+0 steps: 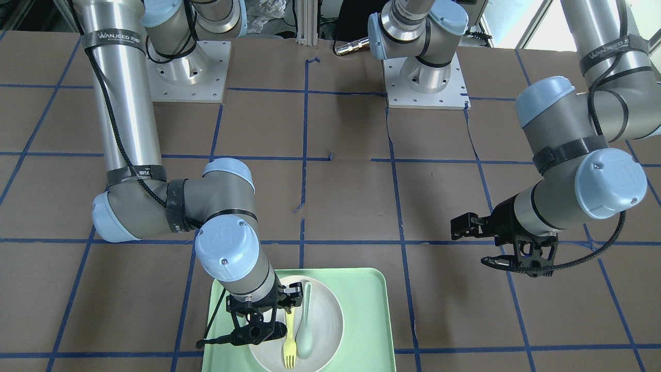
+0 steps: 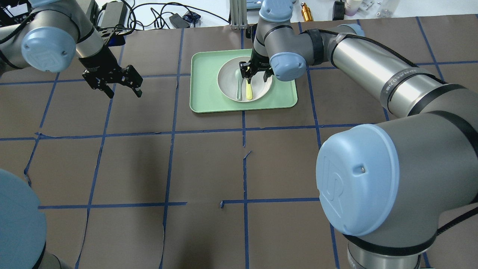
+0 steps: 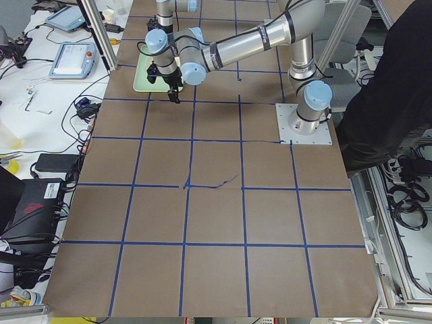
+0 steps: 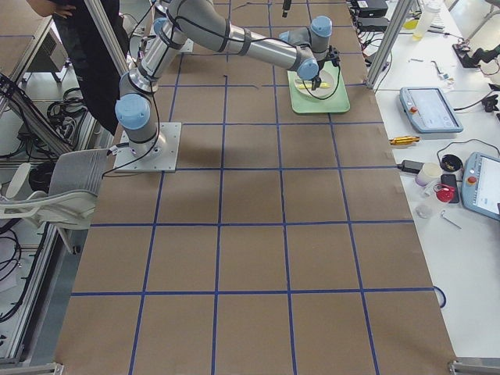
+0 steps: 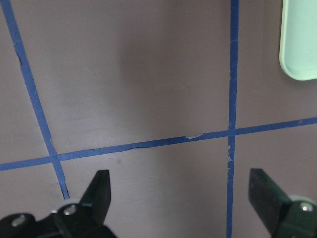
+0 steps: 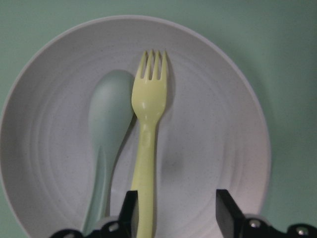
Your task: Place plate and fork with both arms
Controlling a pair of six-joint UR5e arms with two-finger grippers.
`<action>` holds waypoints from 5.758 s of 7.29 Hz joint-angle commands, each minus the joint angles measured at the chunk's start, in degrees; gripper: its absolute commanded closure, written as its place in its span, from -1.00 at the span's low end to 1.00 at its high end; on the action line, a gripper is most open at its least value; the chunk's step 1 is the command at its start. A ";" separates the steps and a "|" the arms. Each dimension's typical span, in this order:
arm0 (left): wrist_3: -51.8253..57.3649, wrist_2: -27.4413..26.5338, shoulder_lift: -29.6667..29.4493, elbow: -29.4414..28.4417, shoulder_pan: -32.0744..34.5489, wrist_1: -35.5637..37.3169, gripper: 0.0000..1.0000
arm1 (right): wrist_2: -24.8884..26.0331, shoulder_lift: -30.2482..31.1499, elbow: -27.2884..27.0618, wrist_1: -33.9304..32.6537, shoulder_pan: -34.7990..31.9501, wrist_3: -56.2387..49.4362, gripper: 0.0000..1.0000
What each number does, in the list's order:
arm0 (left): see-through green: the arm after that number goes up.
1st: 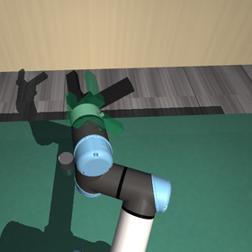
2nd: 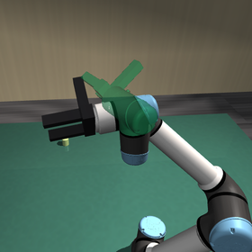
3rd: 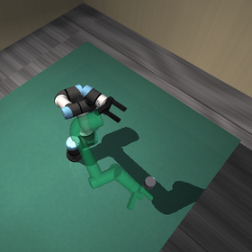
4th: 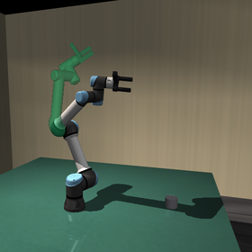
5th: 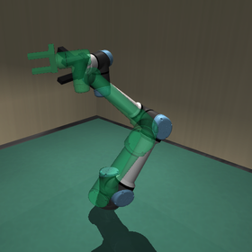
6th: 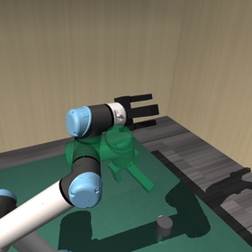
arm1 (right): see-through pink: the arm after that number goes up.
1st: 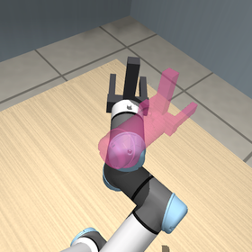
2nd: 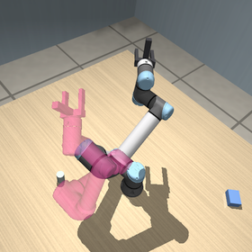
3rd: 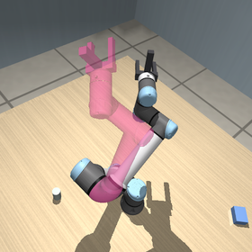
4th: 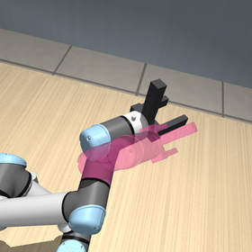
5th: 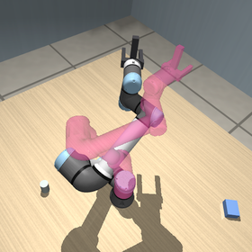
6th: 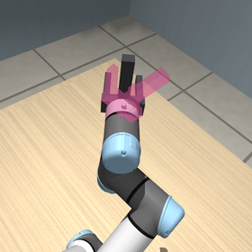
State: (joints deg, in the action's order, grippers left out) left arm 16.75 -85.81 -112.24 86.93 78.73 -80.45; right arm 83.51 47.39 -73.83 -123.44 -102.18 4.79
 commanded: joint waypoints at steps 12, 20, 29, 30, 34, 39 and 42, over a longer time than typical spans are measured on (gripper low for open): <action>0.12 -0.15 0.18 0.17 -0.24 0.03 -1.00 | 1.04 -2.39 0.18 -4.26 -1.62 5.76 1.00; 0.03 -0.06 0.97 0.78 -0.33 0.03 -1.00 | 2.28 2.71 -0.52 -2.94 4.50 5.52 1.00; -0.76 0.02 3.51 1.40 1.07 -0.06 -1.00 | 3.15 6.72 -5.09 0.72 5.68 0.39 -1.00; -1.89 -0.15 4.65 1.14 2.30 0.03 -1.00 | 6.54 10.93 -5.10 8.75 5.68 -0.39 -1.00; -22.08 -0.33 9.93 2.28 11.69 -2.33 -1.00 | 7.81 26.40 -5.18 31.02 5.24 -0.31 -1.00; -31.88 -5.43 15.03 1.06 14.79 -11.74 -1.00 | 7.02 31.80 -9.31 33.71 1.99 1.97 -1.00; -27.49 -5.16 16.27 0.88 14.96 -14.21 -1.00 | 7.89 32.06 -9.32 33.71 3.56 1.19 -1.00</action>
State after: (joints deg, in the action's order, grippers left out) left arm -12.53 -91.21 -96.32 87.92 93.65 -93.79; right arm 90.87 79.26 -83.13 -89.82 -99.41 6.44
